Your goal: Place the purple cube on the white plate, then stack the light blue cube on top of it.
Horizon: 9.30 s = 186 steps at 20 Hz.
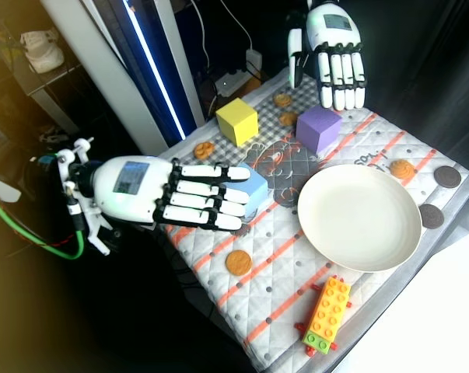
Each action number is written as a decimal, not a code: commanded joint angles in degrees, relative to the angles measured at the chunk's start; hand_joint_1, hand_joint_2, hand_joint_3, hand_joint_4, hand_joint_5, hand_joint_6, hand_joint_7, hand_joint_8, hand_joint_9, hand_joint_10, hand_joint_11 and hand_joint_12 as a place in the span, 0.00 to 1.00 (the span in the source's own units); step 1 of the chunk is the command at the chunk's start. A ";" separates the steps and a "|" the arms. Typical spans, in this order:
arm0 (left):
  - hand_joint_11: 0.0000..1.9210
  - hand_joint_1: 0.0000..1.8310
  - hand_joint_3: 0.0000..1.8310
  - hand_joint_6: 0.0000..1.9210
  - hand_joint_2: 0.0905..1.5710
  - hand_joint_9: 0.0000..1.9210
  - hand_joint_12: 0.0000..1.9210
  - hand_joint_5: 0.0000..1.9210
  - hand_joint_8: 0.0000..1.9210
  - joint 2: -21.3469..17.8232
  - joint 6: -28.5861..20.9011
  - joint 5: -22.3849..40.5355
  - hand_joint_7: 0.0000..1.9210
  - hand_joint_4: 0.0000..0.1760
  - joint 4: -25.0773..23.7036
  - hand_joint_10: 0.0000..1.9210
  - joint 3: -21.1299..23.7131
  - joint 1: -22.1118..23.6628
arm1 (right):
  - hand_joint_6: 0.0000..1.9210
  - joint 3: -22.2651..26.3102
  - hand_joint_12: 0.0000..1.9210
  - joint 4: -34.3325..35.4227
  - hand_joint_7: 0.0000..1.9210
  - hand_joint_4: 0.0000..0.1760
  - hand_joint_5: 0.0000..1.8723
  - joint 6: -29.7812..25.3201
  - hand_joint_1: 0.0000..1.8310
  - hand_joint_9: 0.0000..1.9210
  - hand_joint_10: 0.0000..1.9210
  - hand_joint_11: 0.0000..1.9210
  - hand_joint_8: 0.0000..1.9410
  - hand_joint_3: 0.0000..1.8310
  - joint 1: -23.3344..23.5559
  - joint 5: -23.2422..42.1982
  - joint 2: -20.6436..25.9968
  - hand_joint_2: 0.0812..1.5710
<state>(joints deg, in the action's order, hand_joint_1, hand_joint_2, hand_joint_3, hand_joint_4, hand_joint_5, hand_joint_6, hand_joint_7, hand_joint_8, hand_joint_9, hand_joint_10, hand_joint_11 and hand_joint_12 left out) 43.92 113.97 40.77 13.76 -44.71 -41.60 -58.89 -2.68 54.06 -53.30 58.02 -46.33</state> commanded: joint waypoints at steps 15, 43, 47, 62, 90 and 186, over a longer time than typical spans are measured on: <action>0.00 0.49 0.00 0.00 0.56 0.20 0.37 0.19 0.01 9.71 7.36 -9.25 0.21 0.29 6.88 0.01 -11.52 8.00 | 0.00 -0.03 0.44 1.35 0.27 0.30 0.31 0.06 0.19 0.28 0.00 0.12 0.00 0.00 0.29 6.74 0.16 0.85; 0.29 0.67 0.00 0.56 0.74 0.42 0.69 0.41 0.68 32.35 7.44 -20.91 0.48 0.00 12.44 0.47 -41.47 30.00 | 0.00 -2.95 0.46 0.50 0.27 0.08 0.32 -1.82 0.17 0.28 0.00 0.09 0.00 0.00 0.99 6.79 -4.16 0.88; 0.32 0.66 0.00 0.59 0.77 0.34 0.89 0.39 0.77 36.56 7.69 -23.94 0.43 0.00 13.18 0.74 -46.98 31.18 | 0.00 -4.53 0.44 -0.66 0.27 0.00 0.32 -3.95 0.19 0.29 0.00 0.13 0.00 0.00 1.73 7.01 -5.68 0.88; 0.18 0.45 0.00 0.01 0.68 0.25 0.92 0.40 0.58 41.03 20.80 -27.79 0.29 0.34 25.59 0.76 -52.17 26.12 | 0.00 -3.97 0.33 -1.55 0.18 0.63 0.23 -6.12 0.23 0.18 0.00 0.07 0.00 0.00 1.71 12.82 -2.23 0.79; 0.00 0.37 0.00 0.00 0.60 0.02 0.09 0.00 0.00 10.89 -2.35 9.74 0.01 1.00 8.58 0.00 -12.82 9.91 | 0.00 -4.33 0.00 2.34 0.00 1.00 0.04 -7.97 0.23 0.00 0.00 0.00 0.00 0.00 1.42 12.15 -7.55 0.59; 0.00 0.41 0.00 0.00 0.62 0.04 0.04 0.06 0.00 4.79 -40.22 31.71 0.07 0.61 4.07 0.00 -7.48 -9.48 | 0.00 -21.78 0.00 2.80 0.00 1.00 0.00 -17.81 0.37 0.00 0.00 0.00 0.00 0.00 23.28 2.88 -19.78 0.52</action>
<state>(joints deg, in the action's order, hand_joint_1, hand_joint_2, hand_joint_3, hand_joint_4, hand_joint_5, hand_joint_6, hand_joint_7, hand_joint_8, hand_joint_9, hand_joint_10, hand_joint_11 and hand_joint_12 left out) 49.39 74.56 63.09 18.15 -51.86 -51.46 -80.66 -0.56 36.49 -30.83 51.81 -65.93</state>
